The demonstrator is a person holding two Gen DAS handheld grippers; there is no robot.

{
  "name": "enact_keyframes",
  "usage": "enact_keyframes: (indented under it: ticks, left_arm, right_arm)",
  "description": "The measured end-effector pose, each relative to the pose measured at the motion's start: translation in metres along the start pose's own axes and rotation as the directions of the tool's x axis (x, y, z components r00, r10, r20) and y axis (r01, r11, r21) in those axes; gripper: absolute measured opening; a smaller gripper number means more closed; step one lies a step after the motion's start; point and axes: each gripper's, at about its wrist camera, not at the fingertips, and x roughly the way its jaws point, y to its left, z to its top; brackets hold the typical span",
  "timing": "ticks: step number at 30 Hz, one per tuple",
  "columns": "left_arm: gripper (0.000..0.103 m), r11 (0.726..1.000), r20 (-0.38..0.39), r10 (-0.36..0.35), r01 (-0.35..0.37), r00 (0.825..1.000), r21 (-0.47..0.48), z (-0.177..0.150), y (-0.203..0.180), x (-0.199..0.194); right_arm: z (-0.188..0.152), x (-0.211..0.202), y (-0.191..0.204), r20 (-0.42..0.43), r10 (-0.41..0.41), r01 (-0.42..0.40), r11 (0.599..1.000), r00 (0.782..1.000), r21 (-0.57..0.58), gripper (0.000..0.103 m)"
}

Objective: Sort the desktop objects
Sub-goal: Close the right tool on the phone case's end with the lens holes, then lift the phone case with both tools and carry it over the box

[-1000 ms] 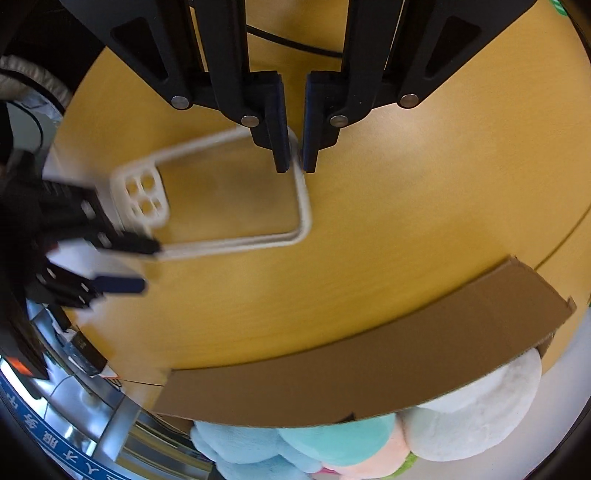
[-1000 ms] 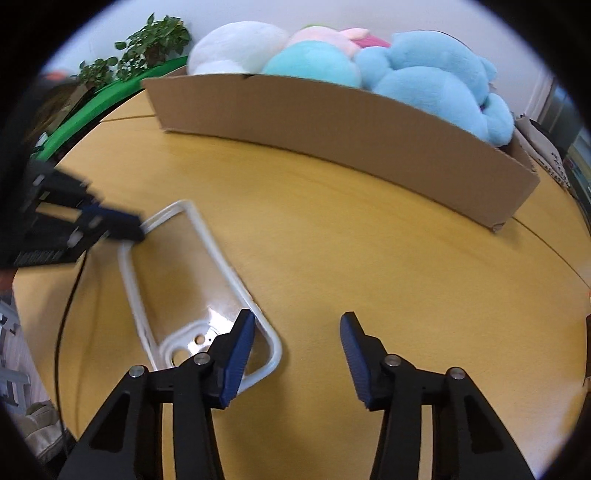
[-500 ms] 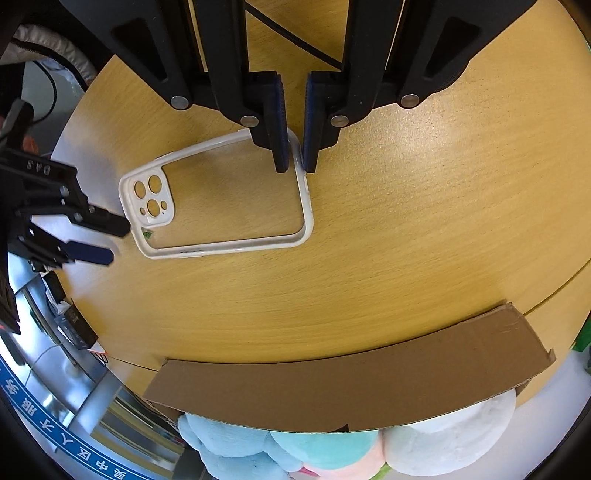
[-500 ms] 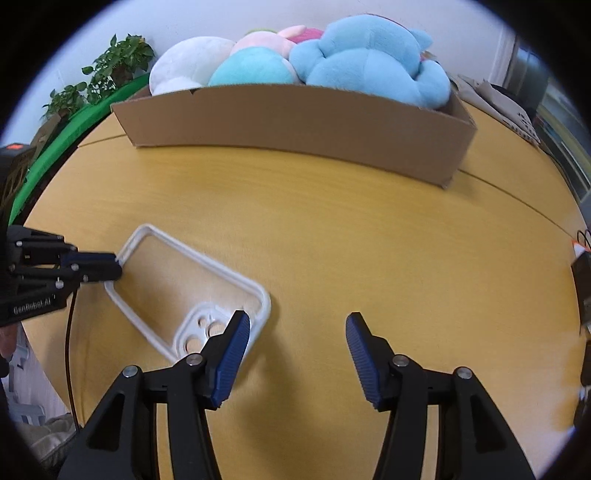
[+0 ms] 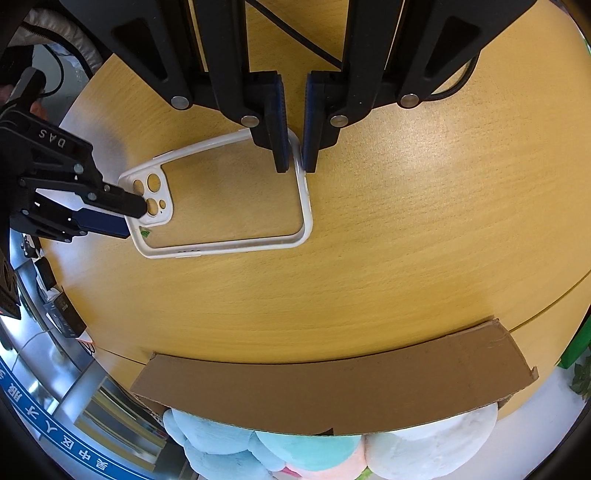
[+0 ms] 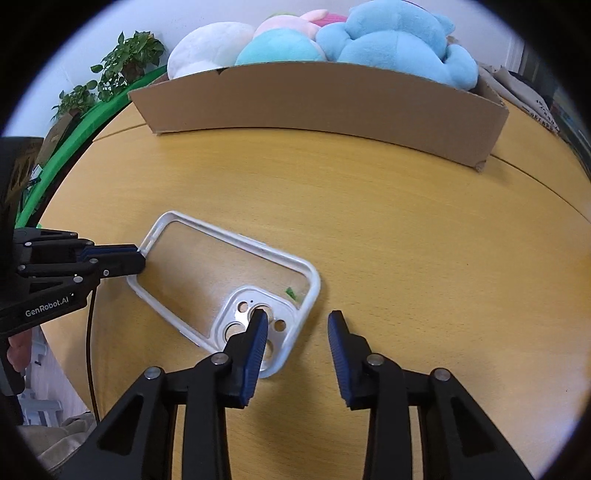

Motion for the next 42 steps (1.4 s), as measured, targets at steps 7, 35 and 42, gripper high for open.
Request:
enact_keyframes:
  ticks: [7,35,42]
  left_arm:
    - [0.007,0.999,0.028,-0.006,0.008,1.000,-0.039,-0.001,0.000,-0.005]
    - [0.006,0.995,0.341,0.089,-0.096,0.936,0.003,0.319,0.102,-0.052]
    - [0.006,0.998,0.240,0.065,-0.062,0.969,-0.020,0.335,0.120,-0.001]
  right_arm:
    - [0.010,-0.008,-0.002,0.044,-0.009,0.009,1.000,0.999,-0.004,0.011]
    - [0.351,0.020,-0.015,0.290,-0.136,0.164,0.983,0.947,-0.077,0.009]
    - [0.361,0.065,-0.031,0.202,-0.160,0.176,0.982,0.966,-0.064,0.013]
